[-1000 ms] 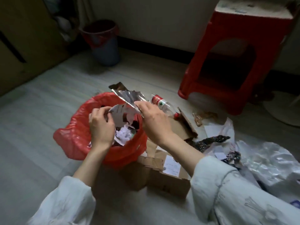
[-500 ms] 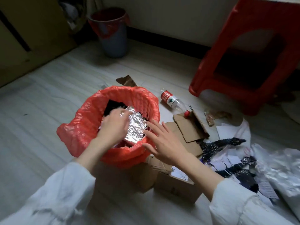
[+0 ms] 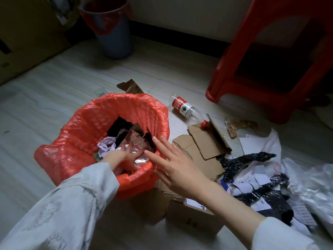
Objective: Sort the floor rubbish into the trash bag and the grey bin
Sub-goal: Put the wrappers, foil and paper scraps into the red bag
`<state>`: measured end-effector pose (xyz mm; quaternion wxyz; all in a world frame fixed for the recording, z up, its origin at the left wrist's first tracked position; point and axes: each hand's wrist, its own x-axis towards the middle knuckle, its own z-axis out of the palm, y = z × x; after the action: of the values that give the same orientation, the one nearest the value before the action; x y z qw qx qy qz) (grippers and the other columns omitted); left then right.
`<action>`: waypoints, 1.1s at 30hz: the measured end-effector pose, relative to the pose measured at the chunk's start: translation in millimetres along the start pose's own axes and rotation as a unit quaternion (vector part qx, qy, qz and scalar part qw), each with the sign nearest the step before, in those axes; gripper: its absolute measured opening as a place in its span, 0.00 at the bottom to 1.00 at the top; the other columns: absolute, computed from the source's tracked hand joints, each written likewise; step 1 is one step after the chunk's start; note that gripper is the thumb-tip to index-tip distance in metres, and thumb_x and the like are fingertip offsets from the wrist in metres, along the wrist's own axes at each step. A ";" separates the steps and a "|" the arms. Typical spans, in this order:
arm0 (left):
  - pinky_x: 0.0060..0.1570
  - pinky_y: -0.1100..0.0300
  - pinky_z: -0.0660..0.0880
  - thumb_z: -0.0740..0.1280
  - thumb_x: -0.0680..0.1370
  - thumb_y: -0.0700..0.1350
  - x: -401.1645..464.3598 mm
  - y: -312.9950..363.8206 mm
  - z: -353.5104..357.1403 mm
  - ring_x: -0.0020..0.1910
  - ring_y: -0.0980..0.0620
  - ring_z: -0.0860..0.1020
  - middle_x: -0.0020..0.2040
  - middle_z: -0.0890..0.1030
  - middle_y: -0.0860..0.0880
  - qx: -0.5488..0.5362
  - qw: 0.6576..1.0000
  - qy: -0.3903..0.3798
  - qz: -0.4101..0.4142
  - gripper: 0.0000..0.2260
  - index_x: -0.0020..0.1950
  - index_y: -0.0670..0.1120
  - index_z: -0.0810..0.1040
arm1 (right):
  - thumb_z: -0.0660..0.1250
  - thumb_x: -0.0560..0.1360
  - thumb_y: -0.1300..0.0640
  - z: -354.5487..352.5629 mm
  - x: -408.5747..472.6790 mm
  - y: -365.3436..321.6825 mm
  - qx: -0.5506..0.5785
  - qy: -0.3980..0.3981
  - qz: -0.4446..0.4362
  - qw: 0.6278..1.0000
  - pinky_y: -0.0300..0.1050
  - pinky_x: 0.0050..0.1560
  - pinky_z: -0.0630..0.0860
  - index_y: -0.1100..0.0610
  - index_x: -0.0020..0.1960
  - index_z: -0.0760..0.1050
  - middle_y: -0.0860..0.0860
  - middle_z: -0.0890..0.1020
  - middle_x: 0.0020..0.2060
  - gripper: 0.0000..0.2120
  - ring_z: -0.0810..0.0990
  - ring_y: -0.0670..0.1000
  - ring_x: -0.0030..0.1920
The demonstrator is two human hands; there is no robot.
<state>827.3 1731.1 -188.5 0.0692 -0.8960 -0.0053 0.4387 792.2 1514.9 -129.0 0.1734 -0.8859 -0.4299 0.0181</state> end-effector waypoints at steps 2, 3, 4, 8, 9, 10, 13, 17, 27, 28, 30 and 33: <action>0.71 0.36 0.46 0.60 0.76 0.59 -3.9 0.4 -4.0 0.73 0.35 0.35 0.75 0.34 0.39 -0.032 0.999 0.005 0.010 0.37 0.75 0.56 0.39 | 0.59 0.77 0.51 -3.2 -0.9 -0.6 0.015 -0.023 -0.001 1.000 0.54 0.72 0.48 0.48 0.74 0.58 0.55 0.53 0.76 0.26 0.48 0.56 0.76; 0.71 0.37 0.46 0.61 0.76 0.58 -5.9 -0.4 -6.6 0.73 0.35 0.36 0.75 0.35 0.39 -0.052 0.998 0.013 0.016 0.37 0.75 0.57 0.40 | 0.61 0.77 0.52 -7.0 -0.4 -0.8 0.018 -0.040 0.003 0.999 0.52 0.73 0.46 0.48 0.75 0.56 0.54 0.50 0.76 0.28 0.45 0.55 0.76; 0.71 0.38 0.47 0.63 0.75 0.58 -8.2 -1.3 -9.6 0.73 0.35 0.37 0.75 0.35 0.40 -0.070 0.997 0.020 0.022 0.37 0.75 0.57 0.41 | 0.61 0.77 0.53 -11.1 0.4 -1.0 0.010 -0.059 0.005 0.998 0.51 0.74 0.44 0.47 0.76 0.52 0.53 0.46 0.77 0.30 0.42 0.54 0.76; 0.73 0.45 0.50 0.68 0.73 0.57 -31.2 -3.3 -18.0 0.75 0.39 0.42 0.76 0.38 0.41 -0.122 0.989 0.072 0.042 0.41 0.76 0.55 0.44 | 0.59 0.78 0.52 -25.5 -5.2 -8.1 -0.025 -0.114 0.015 0.993 0.52 0.76 0.41 0.46 0.76 0.45 0.52 0.41 0.76 0.32 0.38 0.52 0.76; 0.73 0.46 0.50 0.68 0.73 0.56 -39.4 -4.3 -19.9 0.75 0.41 0.43 0.76 0.39 0.42 -0.135 0.986 0.089 0.046 0.40 0.76 0.54 0.45 | 0.59 0.78 0.51 -27.8 -8.4 -10.5 -0.027 -0.126 0.019 0.992 0.52 0.76 0.41 0.46 0.76 0.44 0.52 0.40 0.76 0.33 0.38 0.52 0.76; 0.73 0.47 0.49 0.68 0.74 0.56 -49.7 -5.9 -22.7 0.76 0.42 0.43 0.76 0.39 0.42 -0.147 0.982 0.108 0.049 0.39 0.76 0.54 0.46 | 0.60 0.78 0.51 -31.6 -11.5 -13.6 -0.032 -0.134 0.022 0.990 0.52 0.75 0.41 0.46 0.76 0.44 0.52 0.40 0.76 0.33 0.38 0.52 0.76; 0.73 0.53 0.51 0.63 0.78 0.49 -81.2 -8.4 -32.1 0.76 0.44 0.47 0.77 0.45 0.43 -0.202 0.958 0.192 0.063 0.29 0.76 0.51 0.53 | 0.59 0.79 0.51 -48.0 -21.3 -22.2 -0.038 -0.131 0.031 0.990 0.54 0.76 0.41 0.46 0.76 0.44 0.52 0.41 0.76 0.32 0.39 0.52 0.76; 0.69 0.59 0.56 0.59 0.80 0.41 -123.0 7.1 -44.9 0.73 0.48 0.60 0.72 0.65 0.42 -0.272 0.895 0.341 0.094 0.18 0.70 0.43 0.67 | 0.54 0.80 0.51 -76.8 -42.8 -26.5 -0.043 -0.137 0.065 0.987 0.54 0.76 0.44 0.45 0.76 0.42 0.50 0.44 0.77 0.29 0.43 0.52 0.77; 0.53 0.60 0.71 0.59 0.78 0.39 -164.2 151.9 -19.6 0.56 0.51 0.73 0.56 0.75 0.47 -0.265 0.812 0.455 0.253 0.13 0.61 0.46 0.74 | 0.53 0.80 0.50 -102.2 -169.0 29.0 0.004 -0.158 0.269 0.950 0.47 0.65 0.67 0.48 0.74 0.55 0.50 0.68 0.70 0.23 0.68 0.52 0.68; 0.54 0.61 0.70 0.59 0.79 0.39 -159.0 165.8 -15.8 0.57 0.51 0.73 0.57 0.74 0.48 -0.264 0.822 0.431 0.263 0.13 0.62 0.47 0.74 | 0.53 0.80 0.50 -95.8 -182.5 36.7 0.012 -0.159 0.292 0.943 0.47 0.64 0.67 0.48 0.74 0.56 0.51 0.68 0.69 0.22 0.68 0.53 0.68; 0.57 0.57 0.71 0.57 0.79 0.41 -143.9 191.7 -7.4 0.58 0.51 0.72 0.58 0.74 0.48 -0.247 0.848 0.379 0.275 0.14 0.63 0.48 0.72 | 0.54 0.80 0.51 -79.9 -207.2 52.3 0.025 -0.168 0.326 0.930 0.48 0.65 0.66 0.48 0.73 0.57 0.51 0.69 0.69 0.22 0.67 0.53 0.68; 0.53 0.54 0.72 0.58 0.79 0.42 -116.4 228.9 4.8 0.56 0.47 0.74 0.58 0.74 0.48 -0.201 0.873 0.334 0.293 0.14 0.63 0.49 0.72 | 0.54 0.80 0.50 -54.5 -237.1 77.1 0.023 -0.198 0.355 0.913 0.49 0.65 0.67 0.49 0.74 0.56 0.51 0.68 0.68 0.23 0.66 0.53 0.68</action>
<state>740.2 1496.9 -129.5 -0.2462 -0.9444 0.1925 0.1025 711.1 1272.9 -130.4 0.0867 -0.9542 -0.1122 0.2633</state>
